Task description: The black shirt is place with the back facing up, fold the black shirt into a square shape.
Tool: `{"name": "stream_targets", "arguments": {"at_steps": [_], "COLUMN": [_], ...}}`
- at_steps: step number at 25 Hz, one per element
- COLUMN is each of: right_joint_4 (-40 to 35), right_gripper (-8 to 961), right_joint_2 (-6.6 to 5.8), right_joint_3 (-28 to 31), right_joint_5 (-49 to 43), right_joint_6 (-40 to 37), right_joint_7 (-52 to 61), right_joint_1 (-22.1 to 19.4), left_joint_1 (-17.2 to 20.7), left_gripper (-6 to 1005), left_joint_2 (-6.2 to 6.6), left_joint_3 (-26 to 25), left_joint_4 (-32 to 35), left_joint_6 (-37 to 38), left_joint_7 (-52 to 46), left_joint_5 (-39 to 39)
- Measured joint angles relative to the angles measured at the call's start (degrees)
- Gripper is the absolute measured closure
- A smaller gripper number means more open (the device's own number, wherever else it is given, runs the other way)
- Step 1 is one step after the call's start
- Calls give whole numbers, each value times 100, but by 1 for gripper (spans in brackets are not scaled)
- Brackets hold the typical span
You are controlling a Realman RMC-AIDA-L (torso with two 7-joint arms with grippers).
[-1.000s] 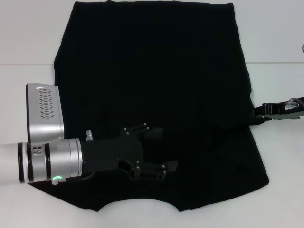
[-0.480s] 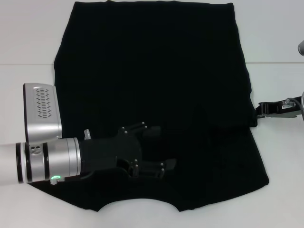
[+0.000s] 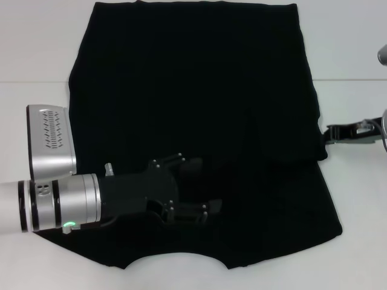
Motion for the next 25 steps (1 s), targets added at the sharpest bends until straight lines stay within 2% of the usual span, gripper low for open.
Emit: {"name": "stream_targets", "arguments": {"at_steps": [7,14,19,25], "right_joint_4": [-87,-25,49,-31], "right_gripper": [932,933,932,857], "right_joint_2": [22,158,307,521], "right_joint_3": [-13,-41,-67,-317], "right_joint_5": [142,153,146,161], "right_joint_6": [77,393,597,783], "right_joint_7": [-62,-61,-61,-76], "right_joint_1": [248,533,642,670], "left_joint_1": [-13,-24,-14,6], "left_gripper": [59,60,60,61], "left_joint_2": [5,27,33,47], "left_joint_3": [-9,-130,-162,-293], "left_joint_4": [0,1,45,62], "left_joint_6": [0,0,-2,-16], "left_joint_7": [0,0,0,0], "left_joint_5": [0,0,0,0]}}
